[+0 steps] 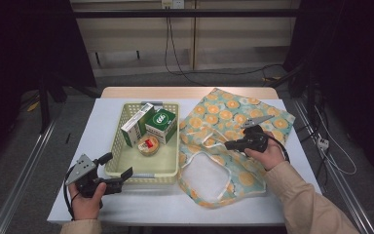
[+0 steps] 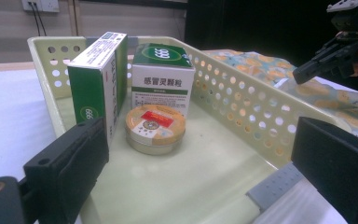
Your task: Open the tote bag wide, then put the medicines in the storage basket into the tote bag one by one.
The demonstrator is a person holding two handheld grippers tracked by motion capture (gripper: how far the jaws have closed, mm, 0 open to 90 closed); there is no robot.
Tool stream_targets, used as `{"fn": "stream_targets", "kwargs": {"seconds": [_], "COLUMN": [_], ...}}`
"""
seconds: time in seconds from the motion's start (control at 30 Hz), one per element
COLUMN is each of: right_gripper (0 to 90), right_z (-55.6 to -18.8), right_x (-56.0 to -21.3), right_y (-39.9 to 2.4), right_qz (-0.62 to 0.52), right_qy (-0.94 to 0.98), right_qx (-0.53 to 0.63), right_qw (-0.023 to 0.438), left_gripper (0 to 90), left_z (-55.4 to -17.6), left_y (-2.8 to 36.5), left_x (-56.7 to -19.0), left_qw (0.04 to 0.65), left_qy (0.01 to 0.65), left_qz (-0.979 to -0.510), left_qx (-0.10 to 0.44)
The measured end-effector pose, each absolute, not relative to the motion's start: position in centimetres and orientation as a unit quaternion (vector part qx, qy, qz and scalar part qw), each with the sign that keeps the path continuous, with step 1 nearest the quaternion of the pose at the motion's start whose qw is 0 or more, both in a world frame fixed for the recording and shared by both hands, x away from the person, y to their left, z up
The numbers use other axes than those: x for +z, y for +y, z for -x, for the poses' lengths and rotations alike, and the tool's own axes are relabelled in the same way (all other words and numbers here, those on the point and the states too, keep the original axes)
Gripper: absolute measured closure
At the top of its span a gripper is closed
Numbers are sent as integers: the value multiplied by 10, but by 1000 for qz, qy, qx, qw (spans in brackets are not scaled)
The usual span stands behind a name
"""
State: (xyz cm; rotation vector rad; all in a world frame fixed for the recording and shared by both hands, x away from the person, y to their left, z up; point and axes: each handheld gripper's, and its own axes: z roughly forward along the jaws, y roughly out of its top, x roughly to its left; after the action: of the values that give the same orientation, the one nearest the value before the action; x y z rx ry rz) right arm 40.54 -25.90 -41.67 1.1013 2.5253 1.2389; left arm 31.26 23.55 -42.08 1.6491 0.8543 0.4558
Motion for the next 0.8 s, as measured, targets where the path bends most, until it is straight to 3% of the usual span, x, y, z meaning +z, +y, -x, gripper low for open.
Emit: {"fn": "stream_targets", "kwargs": {"seconds": [0.8], "right_gripper": [900], "right_z": [-433], "right_x": [-441], "right_y": [-296], "right_qz": [-449], "right_qy": [813], "right_qx": [356], "right_qw": [104], "left_gripper": [38], "left_z": [-314], "left_y": [236], "left_x": [-421], "left_qw": [579], "left_qy": [366], "left_qz": [-703], "left_qx": [192]}}
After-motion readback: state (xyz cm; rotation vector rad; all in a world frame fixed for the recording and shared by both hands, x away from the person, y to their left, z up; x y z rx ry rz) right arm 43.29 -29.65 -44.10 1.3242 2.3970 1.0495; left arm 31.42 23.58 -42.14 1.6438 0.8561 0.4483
